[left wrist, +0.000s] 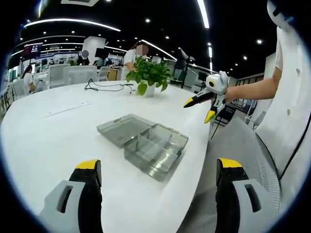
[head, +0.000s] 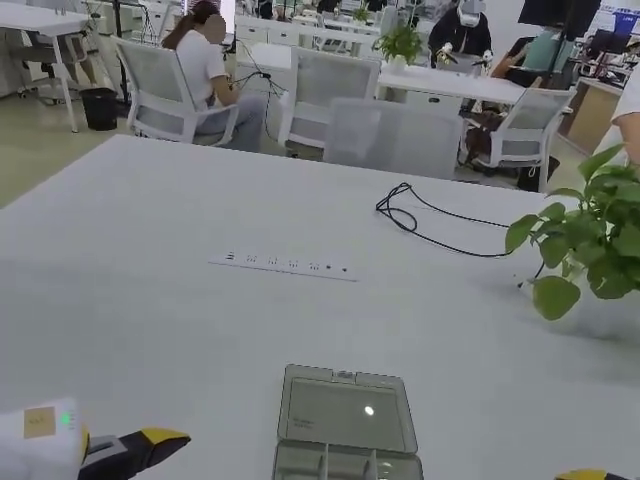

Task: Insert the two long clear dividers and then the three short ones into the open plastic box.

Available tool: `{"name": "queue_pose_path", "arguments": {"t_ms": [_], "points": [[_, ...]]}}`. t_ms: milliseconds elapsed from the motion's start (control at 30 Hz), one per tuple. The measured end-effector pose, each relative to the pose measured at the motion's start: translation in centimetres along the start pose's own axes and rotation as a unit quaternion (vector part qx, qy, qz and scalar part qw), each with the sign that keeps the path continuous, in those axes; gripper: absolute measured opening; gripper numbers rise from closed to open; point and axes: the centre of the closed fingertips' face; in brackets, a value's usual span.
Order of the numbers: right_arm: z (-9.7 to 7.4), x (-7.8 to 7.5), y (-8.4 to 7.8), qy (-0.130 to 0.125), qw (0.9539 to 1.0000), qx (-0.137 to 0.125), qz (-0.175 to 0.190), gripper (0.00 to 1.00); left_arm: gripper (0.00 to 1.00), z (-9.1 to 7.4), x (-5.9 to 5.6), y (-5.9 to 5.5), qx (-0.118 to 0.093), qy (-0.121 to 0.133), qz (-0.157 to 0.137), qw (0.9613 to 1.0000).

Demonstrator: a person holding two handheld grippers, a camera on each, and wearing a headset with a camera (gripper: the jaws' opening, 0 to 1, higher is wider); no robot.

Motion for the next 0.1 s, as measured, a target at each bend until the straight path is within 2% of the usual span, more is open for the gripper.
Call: {"name": "queue_pose_path", "arguments": {"t_ms": [100], "points": [[0.12,0.11,0.20,0.002,1.0000,-0.001,-0.003,0.75,1.00,0.03,-0.08,-0.08,0.001,-0.001,0.000,1.0000]]}}
Point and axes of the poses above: the centre of the closed fingertips' face, and the gripper's own axes: z roughly forward along the fingers, x roughly to its left, y roughly out of its top, and after that the axes turned 3 degrees about -y, right-handed
